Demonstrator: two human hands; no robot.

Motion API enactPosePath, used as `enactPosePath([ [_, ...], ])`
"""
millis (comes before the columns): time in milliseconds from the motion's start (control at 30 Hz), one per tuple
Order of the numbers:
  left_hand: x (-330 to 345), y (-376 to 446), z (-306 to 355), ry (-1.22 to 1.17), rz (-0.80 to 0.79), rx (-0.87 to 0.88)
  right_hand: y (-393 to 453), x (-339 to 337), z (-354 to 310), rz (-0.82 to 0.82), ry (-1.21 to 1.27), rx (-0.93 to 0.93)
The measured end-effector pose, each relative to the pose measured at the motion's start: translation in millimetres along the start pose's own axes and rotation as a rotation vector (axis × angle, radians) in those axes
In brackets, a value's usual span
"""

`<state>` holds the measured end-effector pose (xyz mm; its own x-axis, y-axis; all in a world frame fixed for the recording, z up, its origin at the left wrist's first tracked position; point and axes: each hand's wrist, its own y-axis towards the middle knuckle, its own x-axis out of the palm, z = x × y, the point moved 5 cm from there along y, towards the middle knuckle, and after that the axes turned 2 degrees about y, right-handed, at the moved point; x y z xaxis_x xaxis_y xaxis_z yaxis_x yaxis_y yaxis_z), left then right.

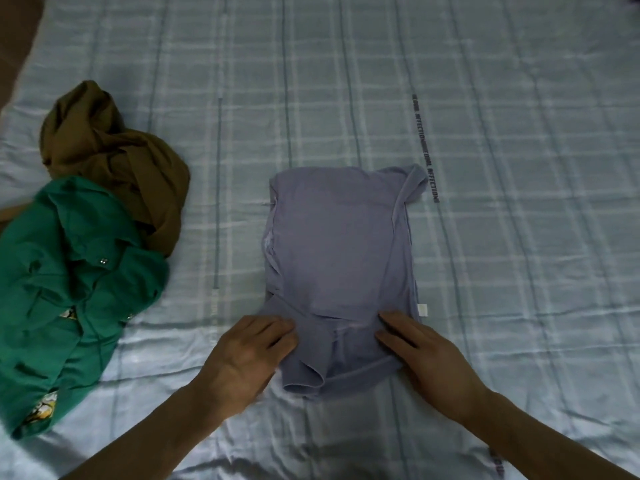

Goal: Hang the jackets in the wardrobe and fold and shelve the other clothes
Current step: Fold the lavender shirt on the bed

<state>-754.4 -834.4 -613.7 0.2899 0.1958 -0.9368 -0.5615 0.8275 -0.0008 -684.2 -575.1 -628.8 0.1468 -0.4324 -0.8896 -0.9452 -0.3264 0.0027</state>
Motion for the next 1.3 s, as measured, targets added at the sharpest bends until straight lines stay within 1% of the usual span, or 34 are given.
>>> enactPosePath([
  [67, -4.6, 4.0, -5.3, -0.056, 0.014, -0.027, -1.1, -2.7, 5.8, 0.007, 0.051, 0.016],
  [133, -13.1, 7.0, -14.9, -0.172, 0.028, -0.095, 3.8, -14.3, 12.4, 0.022, 0.203, 0.121],
  [200, -25.3, 14.2, -26.6, -0.339, 0.051, -0.181, 16.3, -35.3, 18.4, 0.117, 0.410, 0.276],
  [267, -40.6, 28.3, -35.5, -0.529, 0.097, -0.217, 31.9, -54.8, 25.4, 0.249, 0.537, 0.385],
  [333, -61.5, 50.5, -44.4, -0.621, 0.174, -0.237, 51.6, -72.8, 32.9, 0.353, 0.591, 0.437],
  [433, -86.9, 91.6, -75.1, -0.715, 0.271, -0.390, 94.2, -96.5, 49.7, 0.487, 0.606, 0.500],
  [533, -94.3, 138.9, -113.3, -0.691, 0.351, -0.552, 144.3, -105.2, 84.7, 0.611, 0.545, 0.643],
  [567, -89.2, 151.8, -127.8, -0.672, 0.354, -0.649, 157.8, -104.8, 97.6, 0.632, 0.518, 0.716],
  [633, -71.4, 164.2, -146.2, -0.603, 0.257, -0.902, 175.4, -100.0, 117.0, 0.632, 0.472, 0.832],
  [667, -63.7, 164.8, -147.9, -0.512, 0.203, -0.968, 180.8, -99.7, 119.0, 0.627, 0.431, 0.826],
  [700, -61.1, 163.5, -144.9, -0.397, 0.185, -0.962, 185.5, -101.4, 114.3, 0.623, 0.382, 0.763],
  [733, -62.7, 162.7, -136.6, -0.278, 0.220, -0.891, 188.6, -102.1, 104.5, 0.609, 0.323, 0.646],
  [767, -65.6, 162.6, -124.9, -0.148, 0.277, -0.771, 190.3, -99.9, 91.4, 0.569, 0.245, 0.504],
  [833, -65.5, 166.0, -100.4, 0.075, 0.376, -0.509, 189.3, -81.9, 63.6, 0.412, 0.049, 0.243],
  [867, -59.4, 170.0, -91.2, 0.136, 0.374, -0.395, 186.3, -64.8, 52.2, 0.309, -0.025, 0.147],
  [900, -48.7, 174.4, -84.4, 0.167, 0.321, -0.305, 182.7, -45.7, 44.8, 0.212, -0.077, 0.082],
  [967, -22.1, 179.1, -82.4, 0.204, 0.173, -0.223, 175.7, -14.0, 41.8, 0.084, -0.158, 0.034],
  [1067, 6.3, 176.7, -96.6, 0.186, 0.067, -0.189, 168.7, 0.2, 64.4, 0.032, -0.159, 0.036],
  [1200, 3.4, 176.4, -103.9, 0.150, 0.034, -0.223, 165.7, -11.5, 86.8, 0.018, -0.089, 0.053],
  [1300, -18.6, 164.6, -90.4, 0.140, 0.066, -0.196, 150.4, -19.5, 83.3, 0.039, -0.026, 0.032],
])
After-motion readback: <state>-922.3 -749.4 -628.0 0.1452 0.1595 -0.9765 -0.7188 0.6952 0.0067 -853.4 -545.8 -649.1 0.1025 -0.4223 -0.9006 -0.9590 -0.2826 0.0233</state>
